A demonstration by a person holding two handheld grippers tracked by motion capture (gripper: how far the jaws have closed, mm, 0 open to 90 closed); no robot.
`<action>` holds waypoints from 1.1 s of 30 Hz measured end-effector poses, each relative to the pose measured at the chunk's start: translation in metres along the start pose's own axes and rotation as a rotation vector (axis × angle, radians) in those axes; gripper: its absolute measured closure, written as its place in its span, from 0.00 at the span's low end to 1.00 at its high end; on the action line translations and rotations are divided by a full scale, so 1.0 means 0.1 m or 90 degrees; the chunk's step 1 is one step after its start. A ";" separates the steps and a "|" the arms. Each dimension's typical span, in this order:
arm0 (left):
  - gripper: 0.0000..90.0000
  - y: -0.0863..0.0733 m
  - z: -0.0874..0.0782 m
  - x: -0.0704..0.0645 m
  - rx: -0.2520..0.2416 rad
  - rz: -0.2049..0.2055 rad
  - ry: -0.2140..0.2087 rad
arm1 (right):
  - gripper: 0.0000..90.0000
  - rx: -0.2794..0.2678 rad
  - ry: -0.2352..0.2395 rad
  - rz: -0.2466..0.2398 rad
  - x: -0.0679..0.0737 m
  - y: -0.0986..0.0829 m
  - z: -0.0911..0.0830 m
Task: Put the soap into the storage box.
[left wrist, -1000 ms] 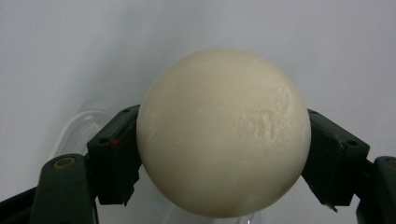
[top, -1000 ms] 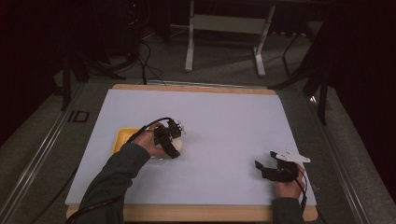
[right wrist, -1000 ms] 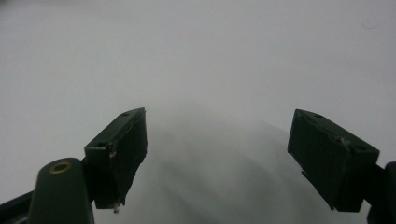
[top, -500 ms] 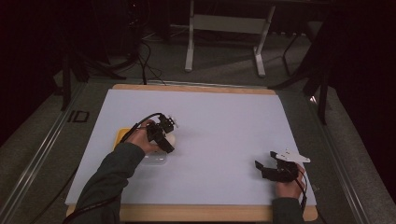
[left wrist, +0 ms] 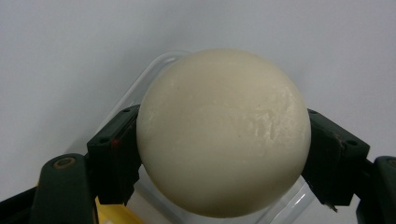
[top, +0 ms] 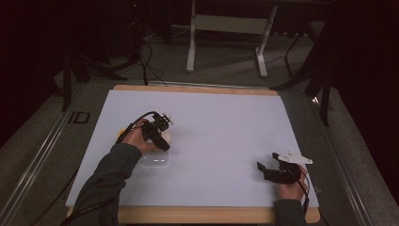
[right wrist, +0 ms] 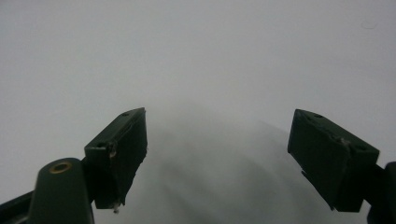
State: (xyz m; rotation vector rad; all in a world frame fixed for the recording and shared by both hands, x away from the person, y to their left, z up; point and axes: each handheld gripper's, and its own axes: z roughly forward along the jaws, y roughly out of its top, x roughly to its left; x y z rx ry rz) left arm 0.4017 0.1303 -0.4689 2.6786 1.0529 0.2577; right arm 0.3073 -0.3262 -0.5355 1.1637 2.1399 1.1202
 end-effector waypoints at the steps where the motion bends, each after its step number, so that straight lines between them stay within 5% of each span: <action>1: 0.26 -0.01 0.00 0.01 0.001 -0.005 0.003 | 0.22 0.000 0.000 0.000 0.00 0.00 0.00; 33: 0.26 -0.17 -0.12 0.25 -0.010 -0.088 0.031 | 0.22 -0.001 0.000 0.000 0.00 0.00 0.00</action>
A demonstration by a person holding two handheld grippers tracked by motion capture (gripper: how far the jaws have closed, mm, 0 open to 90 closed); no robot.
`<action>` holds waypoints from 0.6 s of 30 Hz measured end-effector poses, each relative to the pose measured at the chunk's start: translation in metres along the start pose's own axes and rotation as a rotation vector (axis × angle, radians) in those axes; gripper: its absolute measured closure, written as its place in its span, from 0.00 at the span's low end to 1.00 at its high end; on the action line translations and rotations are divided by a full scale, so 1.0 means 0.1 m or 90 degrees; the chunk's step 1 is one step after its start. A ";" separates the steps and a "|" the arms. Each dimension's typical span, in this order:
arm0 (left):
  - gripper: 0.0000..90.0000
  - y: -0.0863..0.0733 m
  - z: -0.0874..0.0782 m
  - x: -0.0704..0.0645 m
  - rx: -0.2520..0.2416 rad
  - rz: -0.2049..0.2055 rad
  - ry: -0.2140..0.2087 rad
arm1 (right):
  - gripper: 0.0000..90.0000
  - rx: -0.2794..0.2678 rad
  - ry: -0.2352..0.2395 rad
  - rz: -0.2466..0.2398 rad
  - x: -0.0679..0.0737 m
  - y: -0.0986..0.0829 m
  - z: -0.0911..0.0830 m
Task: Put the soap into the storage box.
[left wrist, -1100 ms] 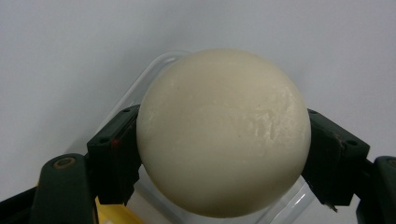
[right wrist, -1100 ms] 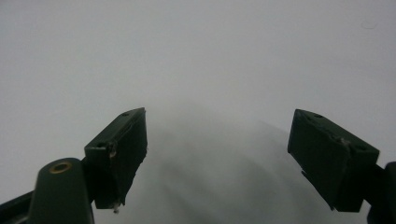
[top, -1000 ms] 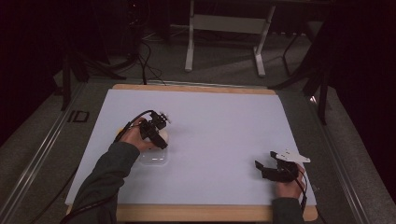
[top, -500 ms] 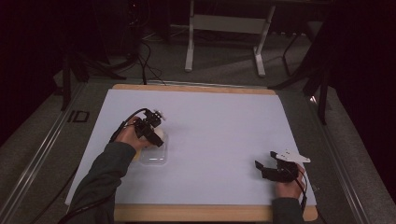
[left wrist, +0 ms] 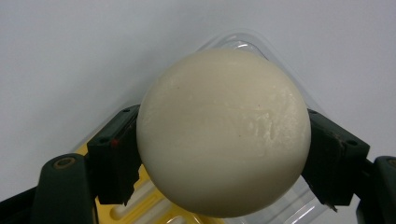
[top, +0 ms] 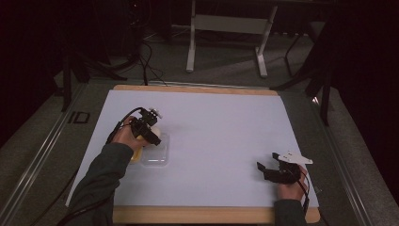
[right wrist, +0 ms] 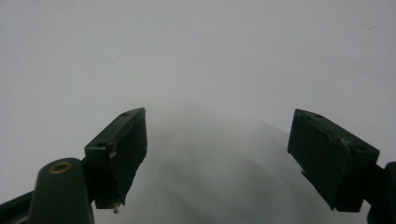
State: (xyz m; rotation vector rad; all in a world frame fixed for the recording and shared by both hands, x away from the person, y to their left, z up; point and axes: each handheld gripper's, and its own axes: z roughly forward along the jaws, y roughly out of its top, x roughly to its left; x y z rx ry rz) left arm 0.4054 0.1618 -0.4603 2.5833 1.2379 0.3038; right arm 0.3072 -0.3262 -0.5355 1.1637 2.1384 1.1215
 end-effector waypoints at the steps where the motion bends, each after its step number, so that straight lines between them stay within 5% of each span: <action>1: 0.26 0.00 0.00 0.01 0.000 -0.001 0.000 | 0.22 0.000 0.000 0.001 0.00 0.00 0.00; 18: 0.26 -0.08 -0.03 0.10 -0.002 -0.027 0.006 | 0.22 0.001 -0.001 -0.002 0.01 0.00 0.00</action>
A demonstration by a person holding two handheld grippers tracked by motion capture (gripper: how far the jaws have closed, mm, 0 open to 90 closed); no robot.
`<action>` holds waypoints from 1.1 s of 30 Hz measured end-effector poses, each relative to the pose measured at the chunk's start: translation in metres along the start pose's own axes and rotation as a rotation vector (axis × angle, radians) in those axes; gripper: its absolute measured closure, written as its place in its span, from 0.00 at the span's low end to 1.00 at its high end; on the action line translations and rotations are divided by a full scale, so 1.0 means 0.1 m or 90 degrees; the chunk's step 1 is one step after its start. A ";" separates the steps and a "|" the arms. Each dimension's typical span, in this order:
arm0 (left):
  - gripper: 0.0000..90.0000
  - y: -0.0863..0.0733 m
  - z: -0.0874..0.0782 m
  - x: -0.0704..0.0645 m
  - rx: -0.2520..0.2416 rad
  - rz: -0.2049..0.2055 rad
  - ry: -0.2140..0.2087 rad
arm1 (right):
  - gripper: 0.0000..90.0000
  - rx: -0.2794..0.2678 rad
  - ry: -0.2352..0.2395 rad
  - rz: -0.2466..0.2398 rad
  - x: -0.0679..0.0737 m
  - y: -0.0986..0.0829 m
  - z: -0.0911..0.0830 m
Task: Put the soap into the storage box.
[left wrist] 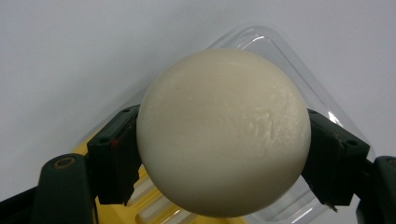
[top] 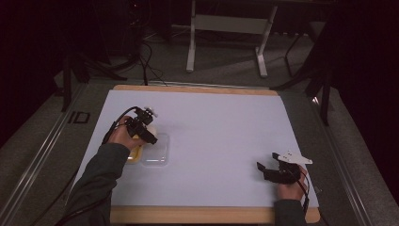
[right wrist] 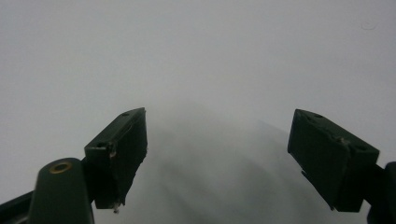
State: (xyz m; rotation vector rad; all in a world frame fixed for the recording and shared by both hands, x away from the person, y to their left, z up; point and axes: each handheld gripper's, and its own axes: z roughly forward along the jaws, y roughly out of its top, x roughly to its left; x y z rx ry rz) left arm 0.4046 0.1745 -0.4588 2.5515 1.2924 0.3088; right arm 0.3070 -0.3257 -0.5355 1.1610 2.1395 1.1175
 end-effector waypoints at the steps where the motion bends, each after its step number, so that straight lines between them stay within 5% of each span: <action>1: 0.26 -0.01 0.00 0.01 0.002 -0.001 0.001 | 0.22 0.000 0.000 0.000 0.00 0.00 0.00; 33: 0.26 -0.21 -0.06 0.24 0.009 -0.061 0.017 | 0.22 0.001 -0.002 -0.002 0.01 0.00 0.00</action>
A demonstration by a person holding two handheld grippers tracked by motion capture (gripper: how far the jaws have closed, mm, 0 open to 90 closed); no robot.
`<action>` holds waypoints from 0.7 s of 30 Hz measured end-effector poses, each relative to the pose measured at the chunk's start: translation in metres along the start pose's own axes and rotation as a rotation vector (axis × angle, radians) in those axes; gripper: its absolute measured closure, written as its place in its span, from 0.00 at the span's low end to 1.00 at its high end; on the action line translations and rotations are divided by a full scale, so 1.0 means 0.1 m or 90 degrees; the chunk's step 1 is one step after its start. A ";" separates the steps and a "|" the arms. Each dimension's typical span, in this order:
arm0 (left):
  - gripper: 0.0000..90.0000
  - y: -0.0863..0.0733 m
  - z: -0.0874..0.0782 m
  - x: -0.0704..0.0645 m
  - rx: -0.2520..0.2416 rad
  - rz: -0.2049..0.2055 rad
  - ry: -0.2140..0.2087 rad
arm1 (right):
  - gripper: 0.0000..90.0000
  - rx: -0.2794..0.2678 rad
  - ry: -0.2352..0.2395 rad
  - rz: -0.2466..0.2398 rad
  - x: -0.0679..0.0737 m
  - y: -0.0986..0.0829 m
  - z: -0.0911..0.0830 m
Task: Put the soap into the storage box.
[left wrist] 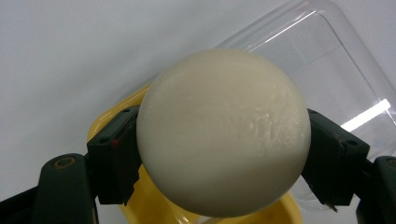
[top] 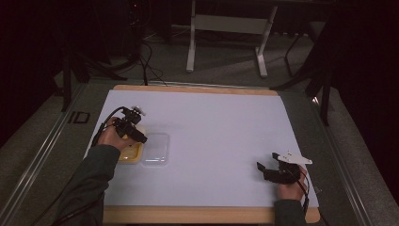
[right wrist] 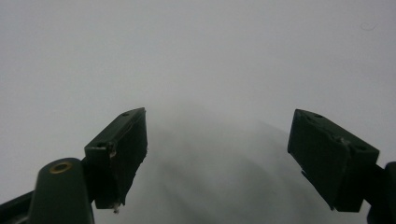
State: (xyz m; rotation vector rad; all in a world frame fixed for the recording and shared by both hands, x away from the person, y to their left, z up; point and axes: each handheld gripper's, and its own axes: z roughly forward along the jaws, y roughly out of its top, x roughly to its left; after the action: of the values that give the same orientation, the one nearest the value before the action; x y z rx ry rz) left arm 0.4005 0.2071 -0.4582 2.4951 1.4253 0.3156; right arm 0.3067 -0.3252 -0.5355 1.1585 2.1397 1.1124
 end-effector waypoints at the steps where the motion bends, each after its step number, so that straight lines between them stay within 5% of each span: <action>1: 0.26 -0.01 0.00 0.01 -0.001 -0.003 0.000 | 0.22 0.000 0.000 0.000 0.00 0.00 0.00; 21: 0.26 -0.12 0.04 0.15 0.011 -0.024 0.000 | 0.22 0.001 -0.001 -0.001 0.00 0.00 0.00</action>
State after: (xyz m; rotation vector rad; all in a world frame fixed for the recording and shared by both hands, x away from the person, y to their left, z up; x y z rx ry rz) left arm 0.3991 0.2252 -0.4644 2.4782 1.4784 0.2970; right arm 0.3067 -0.3250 -0.5355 1.1574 2.1413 1.1082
